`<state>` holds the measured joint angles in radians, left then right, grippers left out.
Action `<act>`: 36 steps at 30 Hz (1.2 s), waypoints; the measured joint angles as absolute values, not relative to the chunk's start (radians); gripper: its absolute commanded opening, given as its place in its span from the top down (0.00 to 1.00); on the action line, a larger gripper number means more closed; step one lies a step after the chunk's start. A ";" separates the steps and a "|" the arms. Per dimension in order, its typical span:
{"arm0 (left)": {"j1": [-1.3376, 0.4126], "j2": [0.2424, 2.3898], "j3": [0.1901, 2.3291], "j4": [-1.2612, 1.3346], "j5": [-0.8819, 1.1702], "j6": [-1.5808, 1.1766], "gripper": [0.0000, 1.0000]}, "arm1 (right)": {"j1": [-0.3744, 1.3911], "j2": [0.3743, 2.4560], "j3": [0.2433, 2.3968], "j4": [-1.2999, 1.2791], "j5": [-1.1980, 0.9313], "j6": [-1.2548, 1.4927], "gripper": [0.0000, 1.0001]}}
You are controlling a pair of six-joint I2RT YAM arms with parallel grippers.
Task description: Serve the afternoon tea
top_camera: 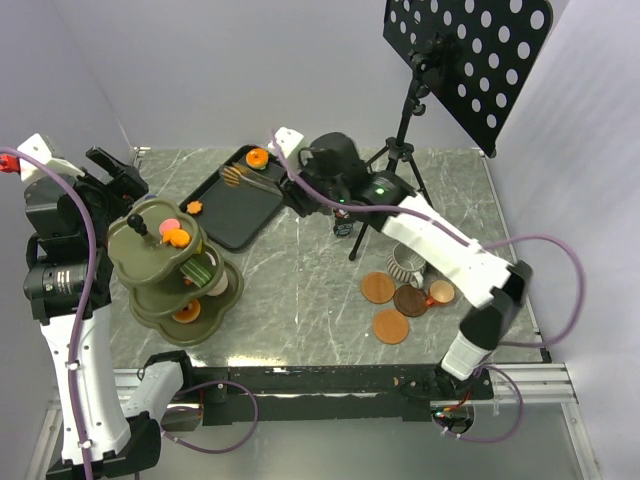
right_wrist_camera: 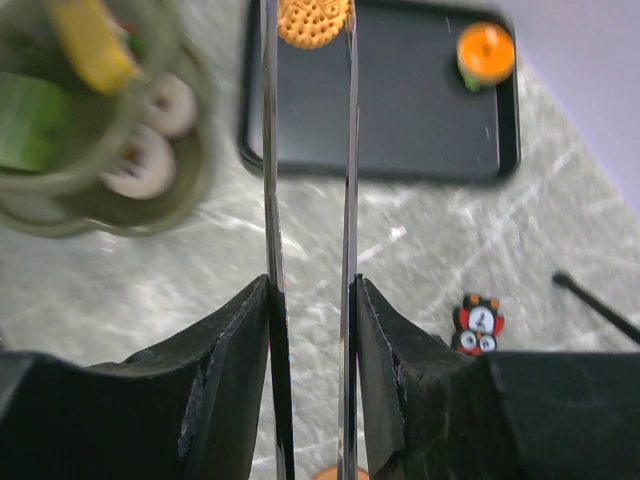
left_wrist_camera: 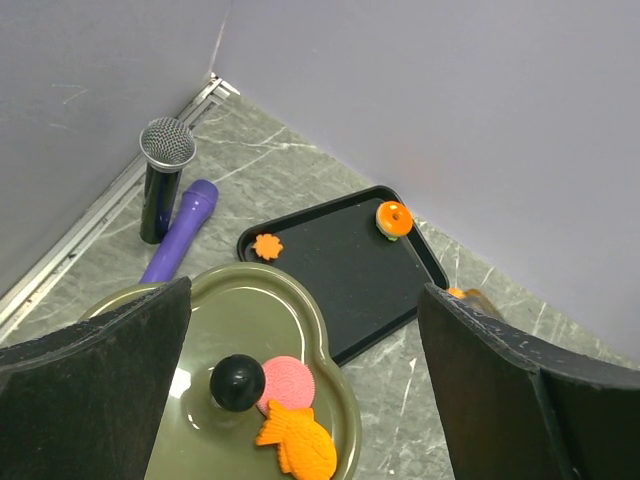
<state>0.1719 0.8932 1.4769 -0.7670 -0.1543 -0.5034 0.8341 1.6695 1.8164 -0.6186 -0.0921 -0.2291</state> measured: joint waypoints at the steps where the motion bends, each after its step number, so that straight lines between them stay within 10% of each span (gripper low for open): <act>1: 0.172 0.894 1.477 -0.767 -0.154 -0.509 0.00 | 0.837 1.644 1.812 -0.614 -0.112 -0.229 0.61; 24: 0.172 0.897 1.499 -0.767 -0.155 -0.517 0.00 | 1.096 1.693 1.896 -0.601 -0.161 -0.459 0.60; 36: 0.172 0.891 1.499 -0.767 -0.155 -0.517 0.00 | 1.128 1.704 1.927 -0.614 -0.112 -0.534 0.39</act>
